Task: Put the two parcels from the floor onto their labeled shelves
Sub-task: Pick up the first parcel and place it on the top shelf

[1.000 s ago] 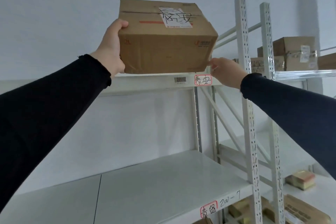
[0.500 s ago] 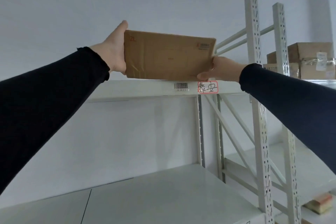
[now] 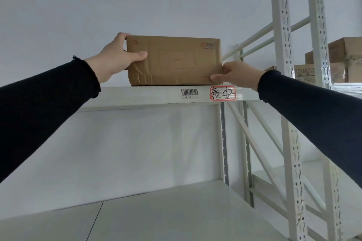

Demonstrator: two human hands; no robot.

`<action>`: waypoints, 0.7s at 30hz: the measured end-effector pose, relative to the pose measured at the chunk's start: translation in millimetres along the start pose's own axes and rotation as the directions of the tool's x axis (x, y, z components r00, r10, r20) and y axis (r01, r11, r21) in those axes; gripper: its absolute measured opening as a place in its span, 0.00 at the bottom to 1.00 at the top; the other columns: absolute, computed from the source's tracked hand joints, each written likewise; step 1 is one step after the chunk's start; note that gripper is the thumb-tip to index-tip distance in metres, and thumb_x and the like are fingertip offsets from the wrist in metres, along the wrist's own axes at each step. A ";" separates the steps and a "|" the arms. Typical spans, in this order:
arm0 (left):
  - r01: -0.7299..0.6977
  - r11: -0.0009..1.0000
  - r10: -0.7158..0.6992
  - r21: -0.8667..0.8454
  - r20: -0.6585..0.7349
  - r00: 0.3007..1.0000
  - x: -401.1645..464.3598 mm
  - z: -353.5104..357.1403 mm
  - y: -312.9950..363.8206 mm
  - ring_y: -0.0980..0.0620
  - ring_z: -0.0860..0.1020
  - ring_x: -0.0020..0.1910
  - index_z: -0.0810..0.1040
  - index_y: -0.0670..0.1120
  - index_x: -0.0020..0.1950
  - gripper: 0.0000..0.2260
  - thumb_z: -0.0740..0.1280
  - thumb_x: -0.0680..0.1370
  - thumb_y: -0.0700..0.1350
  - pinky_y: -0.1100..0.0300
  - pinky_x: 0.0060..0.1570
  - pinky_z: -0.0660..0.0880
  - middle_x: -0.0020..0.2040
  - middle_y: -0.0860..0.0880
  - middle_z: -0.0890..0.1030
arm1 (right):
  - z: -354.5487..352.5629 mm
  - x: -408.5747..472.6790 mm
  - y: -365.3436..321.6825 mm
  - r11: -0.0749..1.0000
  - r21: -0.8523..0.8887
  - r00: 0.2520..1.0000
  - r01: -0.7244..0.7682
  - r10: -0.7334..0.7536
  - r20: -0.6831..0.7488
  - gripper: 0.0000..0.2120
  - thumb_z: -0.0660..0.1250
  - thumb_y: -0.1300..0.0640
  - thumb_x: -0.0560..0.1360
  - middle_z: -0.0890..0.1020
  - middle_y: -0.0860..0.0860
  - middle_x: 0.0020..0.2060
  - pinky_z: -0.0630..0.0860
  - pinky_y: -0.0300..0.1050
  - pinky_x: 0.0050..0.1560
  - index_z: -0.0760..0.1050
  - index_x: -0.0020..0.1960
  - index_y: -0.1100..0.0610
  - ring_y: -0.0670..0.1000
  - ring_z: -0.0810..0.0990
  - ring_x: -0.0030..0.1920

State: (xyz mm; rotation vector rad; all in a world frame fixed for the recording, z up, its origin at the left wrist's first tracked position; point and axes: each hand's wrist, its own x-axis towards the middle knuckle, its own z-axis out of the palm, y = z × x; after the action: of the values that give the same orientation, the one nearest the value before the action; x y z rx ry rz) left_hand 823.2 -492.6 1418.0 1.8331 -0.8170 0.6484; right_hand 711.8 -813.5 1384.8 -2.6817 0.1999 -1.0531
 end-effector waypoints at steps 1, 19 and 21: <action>-0.001 1.000 0.001 0.005 0.003 1.000 -0.1 1.9 -0.2 0.56 0.79 0.49 0.64 0.51 0.80 0.31 0.73 0.80 0.51 0.64 0.44 0.75 0.51 0.55 0.76 | 2.5 1.7 1.5 1.000 0.008 1.000 -0.005 0.005 -0.004 0.30 0.66 0.35 0.74 0.83 0.57 0.55 0.76 0.57 0.62 0.78 0.61 0.59 0.58 0.80 0.55; 0.165 0.952 -0.187 0.259 0.061 0.980 54.3 31.2 -33.4 0.38 0.84 0.62 0.67 0.44 0.80 0.30 0.73 0.79 0.36 0.44 0.65 0.81 0.66 0.38 0.83 | 35.8 72.6 9.8 0.982 -0.005 0.979 -0.186 0.186 0.089 0.18 0.71 0.48 0.74 0.84 0.59 0.49 0.78 0.49 0.43 0.78 0.54 0.62 0.59 0.82 0.44; 0.183 0.938 -0.207 0.294 0.053 0.977 52.6 32.0 -35.1 0.38 0.84 0.59 0.65 0.44 0.82 0.32 0.72 0.80 0.36 0.46 0.64 0.81 0.65 0.38 0.83 | 37.3 72.7 8.3 0.979 0.016 0.976 -0.201 0.199 0.091 0.17 0.71 0.50 0.75 0.83 0.60 0.47 0.77 0.49 0.42 0.78 0.54 0.63 0.59 0.81 0.41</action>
State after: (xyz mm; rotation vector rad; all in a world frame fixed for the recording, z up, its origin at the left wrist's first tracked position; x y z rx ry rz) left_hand 885.8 -525.1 1425.0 2.1863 -0.6061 0.5892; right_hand 790.1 -830.5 1403.3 -2.6131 0.4266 -0.8674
